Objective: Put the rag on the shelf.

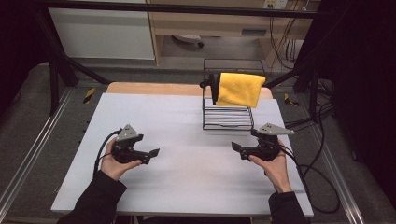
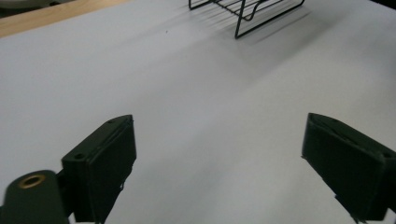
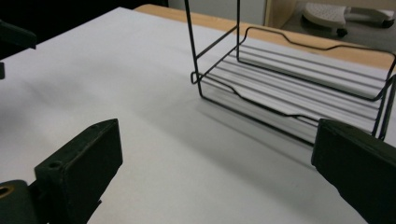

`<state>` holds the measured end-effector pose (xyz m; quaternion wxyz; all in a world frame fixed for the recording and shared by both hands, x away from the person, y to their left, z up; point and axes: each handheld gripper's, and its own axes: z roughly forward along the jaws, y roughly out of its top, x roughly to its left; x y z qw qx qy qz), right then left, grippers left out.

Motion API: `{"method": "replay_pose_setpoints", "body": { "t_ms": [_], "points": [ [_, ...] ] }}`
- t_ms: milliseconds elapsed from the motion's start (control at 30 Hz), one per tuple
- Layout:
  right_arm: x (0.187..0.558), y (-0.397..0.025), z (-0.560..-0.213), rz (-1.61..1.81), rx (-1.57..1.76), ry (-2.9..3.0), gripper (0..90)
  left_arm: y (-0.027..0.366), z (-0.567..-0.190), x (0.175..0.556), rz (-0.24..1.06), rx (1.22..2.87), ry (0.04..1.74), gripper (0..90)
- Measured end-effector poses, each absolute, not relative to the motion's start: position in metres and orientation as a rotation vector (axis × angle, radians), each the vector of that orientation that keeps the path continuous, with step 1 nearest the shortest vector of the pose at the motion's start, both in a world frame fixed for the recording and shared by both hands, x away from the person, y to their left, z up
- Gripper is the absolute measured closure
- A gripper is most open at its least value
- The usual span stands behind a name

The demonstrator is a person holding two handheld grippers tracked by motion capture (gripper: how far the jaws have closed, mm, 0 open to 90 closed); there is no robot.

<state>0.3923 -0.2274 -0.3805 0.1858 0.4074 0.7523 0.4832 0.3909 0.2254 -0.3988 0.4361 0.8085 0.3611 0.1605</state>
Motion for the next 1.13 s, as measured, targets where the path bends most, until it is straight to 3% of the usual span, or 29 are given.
{"method": "replay_pose_setpoints", "body": {
  "t_ms": [533, 1133],
  "points": [
    [0.370, -0.247, -0.434, 1.344, 1.184, 2.242, 0.6, 0.270, -0.435, 0.363, 0.374, 2.004, 0.957, 6.9],
    [0.362, -0.251, -0.452, 1.300, 1.190, 2.302, 0.6, 0.279, -0.448, 0.359, 0.370, 2.013, 0.976, 7.7]
  ]
}}
